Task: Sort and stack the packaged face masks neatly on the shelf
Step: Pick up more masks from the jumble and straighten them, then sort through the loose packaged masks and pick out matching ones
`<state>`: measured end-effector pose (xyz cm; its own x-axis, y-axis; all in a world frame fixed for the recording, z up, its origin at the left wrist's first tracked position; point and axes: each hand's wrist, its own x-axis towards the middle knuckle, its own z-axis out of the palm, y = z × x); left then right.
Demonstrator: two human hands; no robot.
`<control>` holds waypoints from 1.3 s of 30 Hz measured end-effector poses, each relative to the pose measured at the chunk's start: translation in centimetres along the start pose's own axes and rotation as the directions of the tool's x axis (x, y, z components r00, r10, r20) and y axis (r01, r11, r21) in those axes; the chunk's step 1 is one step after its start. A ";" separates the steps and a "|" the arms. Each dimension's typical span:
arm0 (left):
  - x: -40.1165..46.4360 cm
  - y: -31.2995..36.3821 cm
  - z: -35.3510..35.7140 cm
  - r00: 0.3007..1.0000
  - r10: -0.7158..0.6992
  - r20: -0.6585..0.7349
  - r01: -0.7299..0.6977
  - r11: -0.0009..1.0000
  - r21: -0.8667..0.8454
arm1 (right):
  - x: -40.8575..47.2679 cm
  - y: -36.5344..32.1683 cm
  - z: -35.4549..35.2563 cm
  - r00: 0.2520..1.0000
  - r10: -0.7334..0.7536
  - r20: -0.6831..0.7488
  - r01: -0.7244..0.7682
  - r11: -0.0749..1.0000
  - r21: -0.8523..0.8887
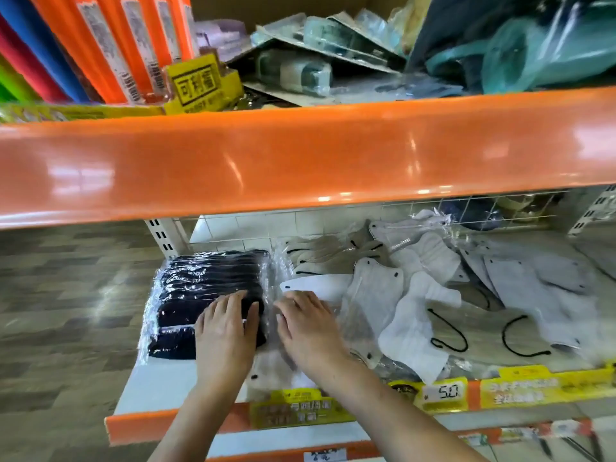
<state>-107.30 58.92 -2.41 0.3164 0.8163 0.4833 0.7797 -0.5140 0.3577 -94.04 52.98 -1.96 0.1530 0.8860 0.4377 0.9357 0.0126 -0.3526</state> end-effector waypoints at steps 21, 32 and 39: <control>-2.0 26.2 9.7 0.938 0.286 0.197 -0.263 0.955 -0.135 | -8.9 23.0 -13.8 0.922 0.352 -0.162 -0.377 0.911 -0.166; -4.0 35.7 15.0 0.889 0.272 0.368 -0.226 0.960 -0.164 | -12.5 30.6 -17.6 0.924 0.370 -0.097 -0.383 0.883 -0.272; -4.9 36.9 16.0 0.909 0.209 0.361 -0.142 0.969 -0.203 | -13.4 32.4 -16.7 0.876 0.474 -0.094 -0.482 0.868 -0.121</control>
<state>-71.42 40.12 -4.37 0.6456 0.7296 0.2257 0.6008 -0.6676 0.4396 -60.45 33.78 -5.38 0.6071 0.7382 0.2942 0.7765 -0.4724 -0.4171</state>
